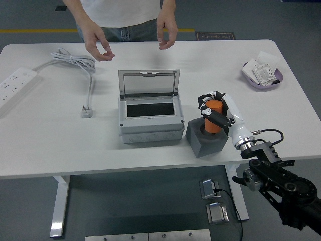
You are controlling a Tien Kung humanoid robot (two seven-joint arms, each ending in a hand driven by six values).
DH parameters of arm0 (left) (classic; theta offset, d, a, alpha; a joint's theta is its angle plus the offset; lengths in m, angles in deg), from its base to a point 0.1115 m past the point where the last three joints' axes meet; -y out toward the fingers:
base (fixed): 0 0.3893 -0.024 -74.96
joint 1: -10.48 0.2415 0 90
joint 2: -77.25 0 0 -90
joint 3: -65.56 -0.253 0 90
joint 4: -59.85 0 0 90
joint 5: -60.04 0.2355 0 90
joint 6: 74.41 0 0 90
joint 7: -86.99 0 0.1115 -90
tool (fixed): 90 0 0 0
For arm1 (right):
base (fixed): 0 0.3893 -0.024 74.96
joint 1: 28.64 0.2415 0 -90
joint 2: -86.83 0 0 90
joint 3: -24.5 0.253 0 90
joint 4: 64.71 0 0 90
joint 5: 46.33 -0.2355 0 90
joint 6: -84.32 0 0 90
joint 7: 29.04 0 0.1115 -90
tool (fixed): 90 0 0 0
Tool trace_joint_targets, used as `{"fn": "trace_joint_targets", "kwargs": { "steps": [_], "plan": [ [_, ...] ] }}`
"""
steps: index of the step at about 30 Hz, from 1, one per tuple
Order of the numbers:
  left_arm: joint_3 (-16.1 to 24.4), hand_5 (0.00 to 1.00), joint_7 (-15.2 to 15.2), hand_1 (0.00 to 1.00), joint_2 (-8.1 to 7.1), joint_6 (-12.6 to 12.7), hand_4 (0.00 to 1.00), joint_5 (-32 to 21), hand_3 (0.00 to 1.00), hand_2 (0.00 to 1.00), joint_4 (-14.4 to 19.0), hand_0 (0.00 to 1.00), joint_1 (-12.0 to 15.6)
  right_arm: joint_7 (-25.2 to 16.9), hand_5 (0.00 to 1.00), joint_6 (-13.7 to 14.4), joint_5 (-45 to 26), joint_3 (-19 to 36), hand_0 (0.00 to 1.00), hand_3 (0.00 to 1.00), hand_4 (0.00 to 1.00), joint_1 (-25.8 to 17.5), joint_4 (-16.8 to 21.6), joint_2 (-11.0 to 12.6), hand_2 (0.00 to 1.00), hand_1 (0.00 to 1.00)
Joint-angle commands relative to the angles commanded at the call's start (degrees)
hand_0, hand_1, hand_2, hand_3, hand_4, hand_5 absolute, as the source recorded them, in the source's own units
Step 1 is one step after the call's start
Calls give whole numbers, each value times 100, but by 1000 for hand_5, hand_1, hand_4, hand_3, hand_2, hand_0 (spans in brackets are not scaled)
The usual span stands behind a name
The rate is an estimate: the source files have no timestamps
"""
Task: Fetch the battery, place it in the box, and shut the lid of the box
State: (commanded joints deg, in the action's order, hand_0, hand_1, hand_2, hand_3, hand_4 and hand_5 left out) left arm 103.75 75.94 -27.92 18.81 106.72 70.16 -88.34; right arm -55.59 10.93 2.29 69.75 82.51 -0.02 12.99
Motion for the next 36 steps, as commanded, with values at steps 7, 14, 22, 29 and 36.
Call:
{"fn": "trace_joint_targets", "kwargs": {
  "steps": [7, 14, 22, 29, 36],
  "plan": [
    [-2, 132, -7, 705, -4, 4, 603, -2, 586, 615, 0, 629, -8, 122, 2, 120, 231, -20, 100, 352, 188, 289, -8, -25, 335, 178],
    [51, 134, -32, 705, -12, 4, 605, 43, 587, 616, 0, 630, -1, 903, 2, 464, 1362, -140, 99, 353, 188, 747, 144, -73, 335, 178],
    [106, 138, -58, 706, -29, -5, 607, 108, 587, 617, 5, 630, -3, 1884, 2, 357, 2790, -805, 97, 355, 189, 1541, 99, -349, 336, 178],
    [224, 140, -110, 706, -36, -22, 610, 250, 588, 618, 14, 630, -2, 2453, 2, 138, 3785, -1477, 95, 353, 184, 2104, -112, -680, 333, 178],
    [334, 143, -157, 705, -49, -44, 609, 404, 587, 617, 21, 630, 4, 2573, 2, 63, 4076, -2074, 94, 348, 179, 2612, -648, -999, 330, 180]
  ]
}}
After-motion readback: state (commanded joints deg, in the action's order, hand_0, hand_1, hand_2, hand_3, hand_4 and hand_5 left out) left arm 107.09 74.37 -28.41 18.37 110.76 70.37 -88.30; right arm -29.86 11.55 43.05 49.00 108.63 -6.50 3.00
